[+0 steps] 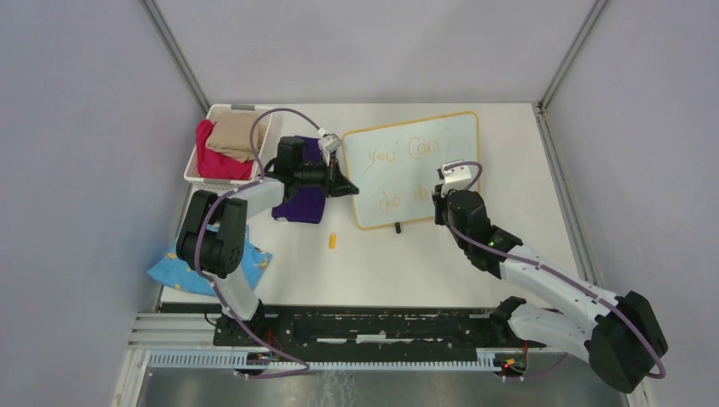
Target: Write a sentence on the whiteboard
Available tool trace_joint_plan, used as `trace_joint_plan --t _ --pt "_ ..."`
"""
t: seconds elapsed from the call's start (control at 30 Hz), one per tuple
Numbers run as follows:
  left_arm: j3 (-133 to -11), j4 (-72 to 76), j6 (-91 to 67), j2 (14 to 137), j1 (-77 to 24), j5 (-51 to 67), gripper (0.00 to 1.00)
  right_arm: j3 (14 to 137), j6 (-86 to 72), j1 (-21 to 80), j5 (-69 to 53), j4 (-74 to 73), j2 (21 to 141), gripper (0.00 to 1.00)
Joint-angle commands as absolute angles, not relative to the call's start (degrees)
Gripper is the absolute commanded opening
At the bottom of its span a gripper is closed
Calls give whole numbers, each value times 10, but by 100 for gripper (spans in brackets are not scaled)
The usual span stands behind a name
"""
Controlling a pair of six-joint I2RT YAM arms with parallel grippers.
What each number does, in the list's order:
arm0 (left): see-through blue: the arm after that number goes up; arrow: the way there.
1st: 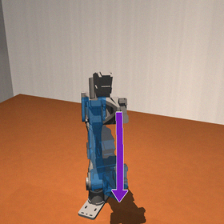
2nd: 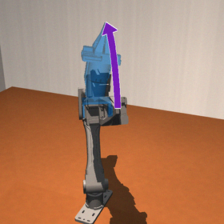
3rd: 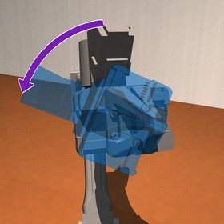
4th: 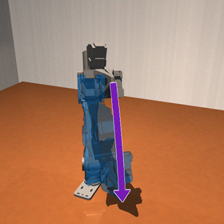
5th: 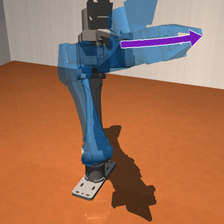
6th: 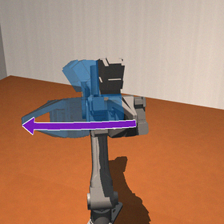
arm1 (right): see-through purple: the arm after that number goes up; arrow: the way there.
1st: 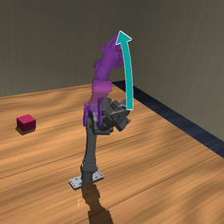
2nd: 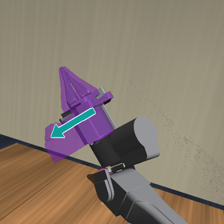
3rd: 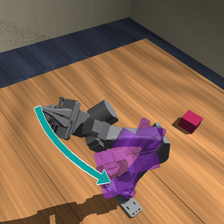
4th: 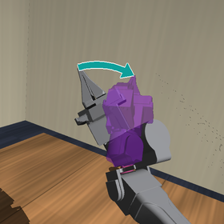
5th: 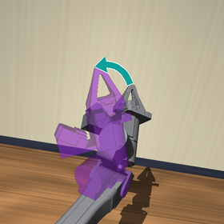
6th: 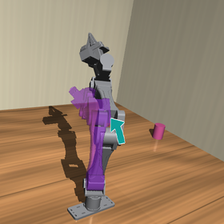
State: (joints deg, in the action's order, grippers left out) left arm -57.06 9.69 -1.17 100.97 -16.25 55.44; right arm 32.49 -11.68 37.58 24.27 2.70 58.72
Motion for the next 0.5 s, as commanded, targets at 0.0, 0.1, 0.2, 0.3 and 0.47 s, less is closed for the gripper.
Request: trace_joint_plan --t 0.0,0.1,0.2,0.3,0.47 --pt "-566 66 65 1026 -184 473 2 362 -113 373 248 50 584 0" --pt "-565 66 65 1025 -185 473 2 368 -110 369 248 53 590 0" --pt "-565 66 66 1025 -185 472 2 370 -109 365 248 54 596 0" --pt "-565 66 66 1025 -185 473 2 366 -109 361 248 57 602 0" --pt "-566 66 66 1026 -185 472 2 359 -112 358 244 61 609 0"
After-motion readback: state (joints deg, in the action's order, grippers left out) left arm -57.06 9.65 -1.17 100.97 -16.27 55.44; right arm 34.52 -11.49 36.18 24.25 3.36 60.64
